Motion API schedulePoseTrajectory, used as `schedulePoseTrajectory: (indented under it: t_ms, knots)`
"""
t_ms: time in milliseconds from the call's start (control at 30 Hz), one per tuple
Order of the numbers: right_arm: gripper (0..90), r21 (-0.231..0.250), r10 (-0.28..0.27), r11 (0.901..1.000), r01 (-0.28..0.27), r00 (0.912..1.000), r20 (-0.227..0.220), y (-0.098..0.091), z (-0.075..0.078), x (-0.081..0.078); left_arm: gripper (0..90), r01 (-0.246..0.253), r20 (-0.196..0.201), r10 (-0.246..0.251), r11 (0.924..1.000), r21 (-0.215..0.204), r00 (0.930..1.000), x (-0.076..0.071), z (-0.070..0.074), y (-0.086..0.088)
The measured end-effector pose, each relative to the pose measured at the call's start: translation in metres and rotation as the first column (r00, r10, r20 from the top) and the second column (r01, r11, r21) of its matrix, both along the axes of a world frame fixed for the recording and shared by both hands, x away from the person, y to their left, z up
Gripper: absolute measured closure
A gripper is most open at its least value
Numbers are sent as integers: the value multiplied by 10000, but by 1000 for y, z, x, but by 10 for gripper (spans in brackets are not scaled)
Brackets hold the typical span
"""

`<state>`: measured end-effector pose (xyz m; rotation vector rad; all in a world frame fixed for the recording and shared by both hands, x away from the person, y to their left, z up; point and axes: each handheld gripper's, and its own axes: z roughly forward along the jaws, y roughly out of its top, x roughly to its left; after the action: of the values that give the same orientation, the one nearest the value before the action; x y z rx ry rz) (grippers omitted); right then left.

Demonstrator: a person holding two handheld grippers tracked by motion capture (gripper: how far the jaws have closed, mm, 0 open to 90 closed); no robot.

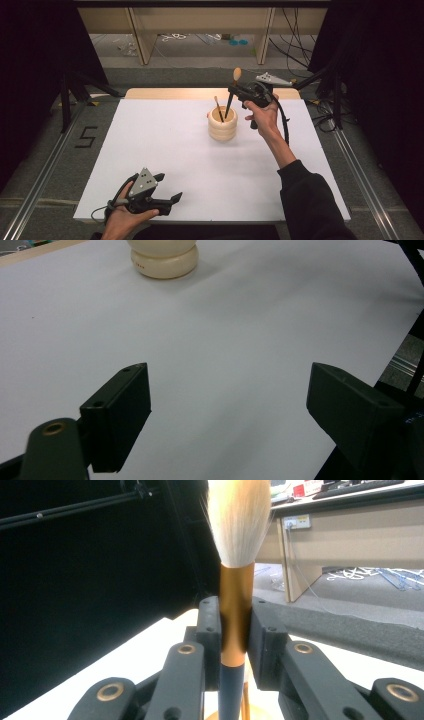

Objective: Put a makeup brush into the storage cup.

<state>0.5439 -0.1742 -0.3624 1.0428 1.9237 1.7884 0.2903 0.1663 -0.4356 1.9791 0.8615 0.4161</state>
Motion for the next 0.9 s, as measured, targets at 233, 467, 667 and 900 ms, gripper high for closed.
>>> schedulePoseTrajectory:
  t_ms: [233,467,667,900]
  knots:
    - [777,-234,48,9997,-52,9998,-173,6,-8,3,176,21,-52,-21,10000,-87,10000,0,0,-1]
    - [776,-383,77,9992,-86,9997,-240,10,-17,5,177,18,-31,-18,9999,-113,10000,0,0,0]
    - [775,-355,55,9993,-70,9991,-431,12,-26,6,177,7,-35,-7,10000,-93,10000,0,0,1]
    - [774,-401,171,9990,-192,9986,-505,15,-29,5,178,-30,-7,30,10000,-27,10000,0,1,1]
